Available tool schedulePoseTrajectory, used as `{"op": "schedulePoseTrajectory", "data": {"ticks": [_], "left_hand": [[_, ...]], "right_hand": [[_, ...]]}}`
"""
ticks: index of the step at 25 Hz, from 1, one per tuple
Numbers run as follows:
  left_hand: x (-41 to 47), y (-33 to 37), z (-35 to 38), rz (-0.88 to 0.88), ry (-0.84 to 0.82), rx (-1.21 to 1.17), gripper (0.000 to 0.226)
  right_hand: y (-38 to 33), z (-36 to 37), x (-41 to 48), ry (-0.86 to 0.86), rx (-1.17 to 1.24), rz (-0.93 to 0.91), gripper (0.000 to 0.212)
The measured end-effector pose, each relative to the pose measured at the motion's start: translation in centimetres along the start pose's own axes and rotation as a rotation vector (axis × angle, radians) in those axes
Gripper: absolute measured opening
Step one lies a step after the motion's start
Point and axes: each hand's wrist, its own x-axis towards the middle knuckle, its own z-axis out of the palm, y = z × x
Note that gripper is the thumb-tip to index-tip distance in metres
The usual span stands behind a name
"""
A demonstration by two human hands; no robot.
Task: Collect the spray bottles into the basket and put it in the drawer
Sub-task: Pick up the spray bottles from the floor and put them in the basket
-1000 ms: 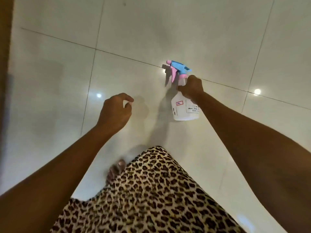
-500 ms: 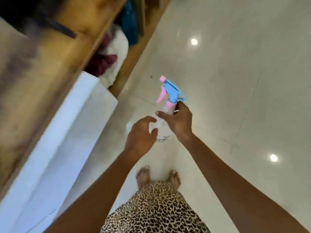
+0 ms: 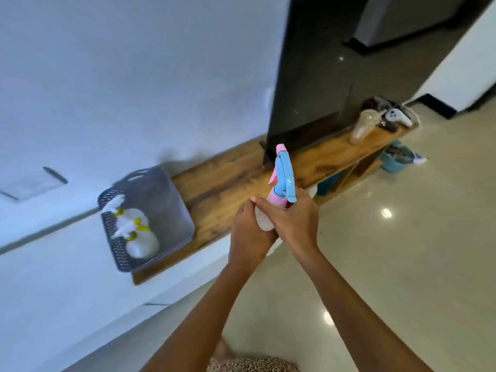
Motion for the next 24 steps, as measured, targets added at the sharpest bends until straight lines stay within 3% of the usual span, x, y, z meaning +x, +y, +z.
{"op": "schedulePoseTrajectory", "data": {"ticks": [4,6,8,9,11,13,15,19,24], "left_hand": [[0.2,-0.4,-10.5,0.034,0.101,0.05,0.041],[0.2,-1.2,-14.7,0.023,0.11,0.079,0.038],[0.0,-2.3,-18.6,0.011,0.109,0.099,0.038],[-0.1,-2.8,-20.2,0.009,0.105,0.105,0.039],[-0.4,-3.9,-22.7,0.01,0.109,0.087,0.042],[-0.7,-4.7,-24.3,0.004,0.117,0.082,0.048],[-0.7,-5.6,-25.3,-0.008,0.148,0.105,0.052],[0.7,-7.5,-27.0,-0.006,0.311,0.164,0.056],[4.1,-10.5,-29.2,-0.099,0.445,0.274,0.058]], "right_hand": [[-7.4,3.3,-1.4,-0.359,0.032,-0.097,0.059],[-10.0,4.3,-1.5,-0.481,0.067,-0.173,0.083],[-12.8,5.4,-1.6,-0.564,-0.004,-0.396,0.104],[-14.0,6.0,-1.6,-0.606,-0.1,-0.557,0.104],[-16.4,7.7,-1.7,-0.697,-0.319,-0.866,0.081],[-18.3,9.6,-1.8,-0.744,-0.471,-1.032,0.051],[-19.6,11.4,-1.8,-0.731,-0.574,-1.163,0.035],[-21.7,15.2,-1.1,-0.698,-0.731,-1.339,0.024],[-22.4,21.1,2.1,-0.657,-0.635,-1.351,0.019]]}}
